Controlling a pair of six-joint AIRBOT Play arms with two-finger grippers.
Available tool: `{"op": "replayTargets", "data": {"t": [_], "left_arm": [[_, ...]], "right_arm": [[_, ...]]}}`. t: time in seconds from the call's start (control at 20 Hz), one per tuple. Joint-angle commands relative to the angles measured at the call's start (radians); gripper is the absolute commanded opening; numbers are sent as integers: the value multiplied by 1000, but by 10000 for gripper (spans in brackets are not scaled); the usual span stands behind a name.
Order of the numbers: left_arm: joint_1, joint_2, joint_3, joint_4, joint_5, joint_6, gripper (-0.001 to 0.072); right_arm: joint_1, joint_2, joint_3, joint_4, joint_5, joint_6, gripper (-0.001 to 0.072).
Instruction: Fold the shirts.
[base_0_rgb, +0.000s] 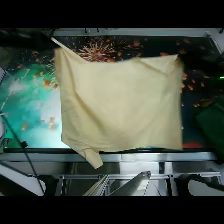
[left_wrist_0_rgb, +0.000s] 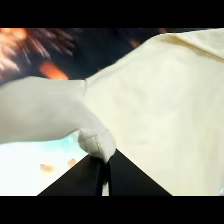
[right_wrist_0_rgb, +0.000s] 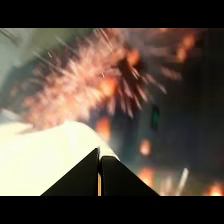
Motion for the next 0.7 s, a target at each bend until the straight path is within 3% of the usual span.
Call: {"op": "replayTargets", "data": {"t": [0.0, 0.2, 0.25, 0.3, 0.35, 0.4, 0.45, 0.55, 0.65], "left_arm": [[-48, -222, -47, 40, -84, 23, 20], [0, -256, -64, 38, -106, 22, 18], [12, -256, -32, 38, -75, -2, 287], [27, -251, -4, 38, -39, -40, 638], [51, -232, 5, 38, -2, -77, 720], [78, -203, -9, 39, 40, -104, 720], [111, -163, -55, 39, 75, -158, 720], [180, -80, -202, 39, 143, -224, 632], [230, 21, -430, 40, 204, -256, 635]], "right_arm": [[68, -279, 20, 17, -132, -40, 15], [34, -275, 22, 17, -235, -51, 16], [15, -261, 22, 6, -208, -51, 74], [-7, -245, 22, -3, -158, -51, 367], [-37, -222, 22, -30, -84, -50, 534], [-71, -195, 22, -74, -7, -44, 478], [-115, -160, 22, -148, 65, 9, 465], [-215, -94, 21, -324, 179, 170, 468], [-326, -48, 14, -420, 336, 265, 469]]}}
